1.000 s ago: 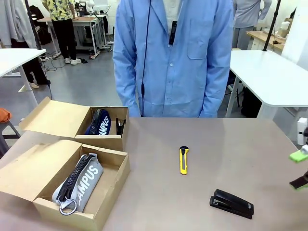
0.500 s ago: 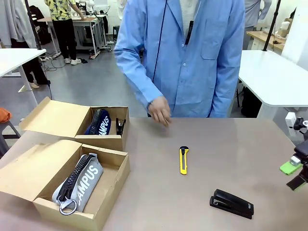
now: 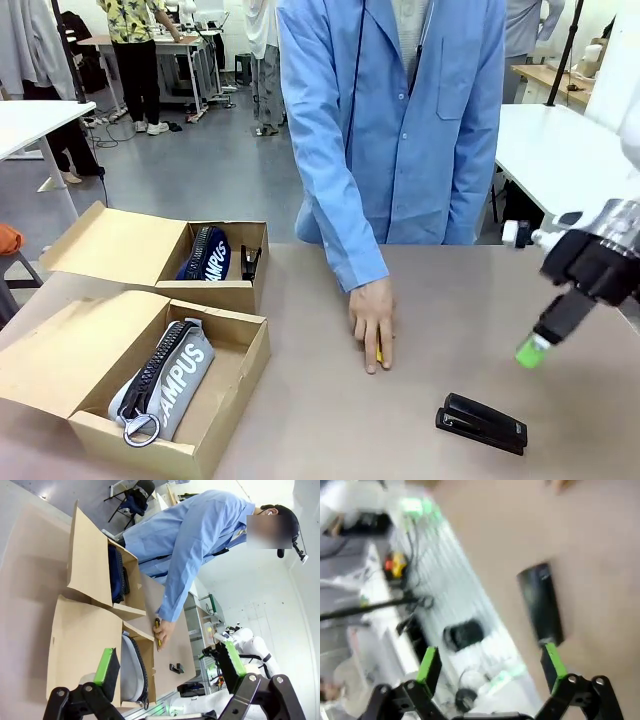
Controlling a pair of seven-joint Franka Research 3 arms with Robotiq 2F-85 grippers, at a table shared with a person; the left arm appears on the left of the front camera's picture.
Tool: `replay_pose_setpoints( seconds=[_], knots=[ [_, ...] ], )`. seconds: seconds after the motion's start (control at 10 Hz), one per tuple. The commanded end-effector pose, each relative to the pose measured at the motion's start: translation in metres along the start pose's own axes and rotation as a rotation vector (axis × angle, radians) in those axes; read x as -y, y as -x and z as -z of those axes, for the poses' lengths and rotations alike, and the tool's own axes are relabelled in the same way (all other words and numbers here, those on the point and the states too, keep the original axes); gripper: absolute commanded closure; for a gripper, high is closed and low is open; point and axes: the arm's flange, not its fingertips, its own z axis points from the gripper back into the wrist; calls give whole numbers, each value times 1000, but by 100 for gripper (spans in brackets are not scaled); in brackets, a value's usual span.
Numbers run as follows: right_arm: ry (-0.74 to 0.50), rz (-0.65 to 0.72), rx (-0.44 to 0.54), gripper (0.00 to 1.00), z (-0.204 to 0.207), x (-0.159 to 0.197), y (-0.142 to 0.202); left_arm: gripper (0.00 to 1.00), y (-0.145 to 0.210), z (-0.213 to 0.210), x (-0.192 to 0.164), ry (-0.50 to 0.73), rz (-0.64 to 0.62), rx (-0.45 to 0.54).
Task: Place items inside the box.
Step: Pick up a Pencil pouch or Stapler and place it inside the Mailer Box closest to the robot.
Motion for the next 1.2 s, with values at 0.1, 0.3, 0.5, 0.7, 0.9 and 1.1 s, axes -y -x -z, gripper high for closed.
replay_pose_setpoints(
  seconds=[0.1,0.3,0.5,0.7,0.9,1.1],
  knots=[
    [-37,-178,323,0,-73,32,117,0,-1,1,2,20,15,11],
    [9,-65,269,0,-72,36,65,0,-1,1,2,20,15,11],
    [-2,-113,371,0,-100,40,118,0,-1,1,2,20,15,11],
    [73,-127,228,0,-81,36,91,0,-1,1,2,20,15,11],
    [296,-218,22,0,-46,13,41,0,-1,1,2,20,15,11],
    [346,-331,-238,0,3,-3,-1,0,-1,1,2,20,15,11]
  ],
)
